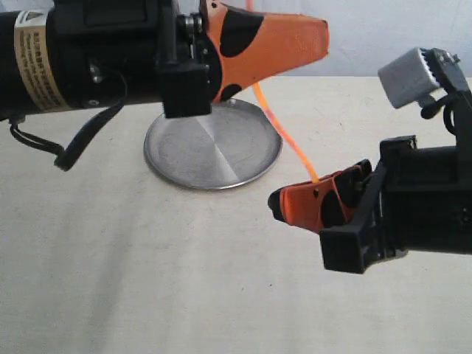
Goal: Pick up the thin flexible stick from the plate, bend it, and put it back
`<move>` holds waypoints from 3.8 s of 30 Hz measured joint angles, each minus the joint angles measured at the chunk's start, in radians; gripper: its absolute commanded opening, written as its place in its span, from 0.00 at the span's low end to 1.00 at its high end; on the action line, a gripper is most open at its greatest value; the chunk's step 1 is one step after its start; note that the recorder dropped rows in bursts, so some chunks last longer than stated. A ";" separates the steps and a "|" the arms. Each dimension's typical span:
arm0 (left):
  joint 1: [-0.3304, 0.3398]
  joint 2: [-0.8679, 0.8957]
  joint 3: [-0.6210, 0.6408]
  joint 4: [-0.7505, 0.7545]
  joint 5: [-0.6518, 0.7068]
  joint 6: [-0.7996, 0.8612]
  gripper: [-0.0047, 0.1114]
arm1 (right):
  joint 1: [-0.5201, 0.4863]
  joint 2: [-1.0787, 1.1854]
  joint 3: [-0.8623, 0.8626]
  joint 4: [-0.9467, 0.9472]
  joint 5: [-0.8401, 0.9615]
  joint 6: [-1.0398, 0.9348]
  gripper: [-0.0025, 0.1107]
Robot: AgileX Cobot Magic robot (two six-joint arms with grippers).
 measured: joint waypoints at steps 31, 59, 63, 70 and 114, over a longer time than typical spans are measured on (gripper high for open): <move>0.002 -0.015 -0.043 0.158 0.203 -0.030 0.57 | 0.000 0.098 0.003 -0.132 -0.036 0.013 0.01; 0.002 -0.382 -0.026 0.555 0.505 -0.304 0.48 | -0.066 0.824 -0.420 -0.354 -0.275 0.013 0.01; 0.002 -0.423 0.000 0.562 0.505 -0.311 0.48 | -0.129 0.969 -0.567 -0.388 -0.209 0.013 0.01; 0.002 -0.451 0.010 0.566 0.512 -0.333 0.48 | -0.151 1.156 -0.722 -0.545 -0.159 0.037 0.05; 0.002 -0.451 0.012 0.568 0.512 -0.335 0.48 | -0.151 0.141 -0.475 -1.005 0.490 0.670 0.01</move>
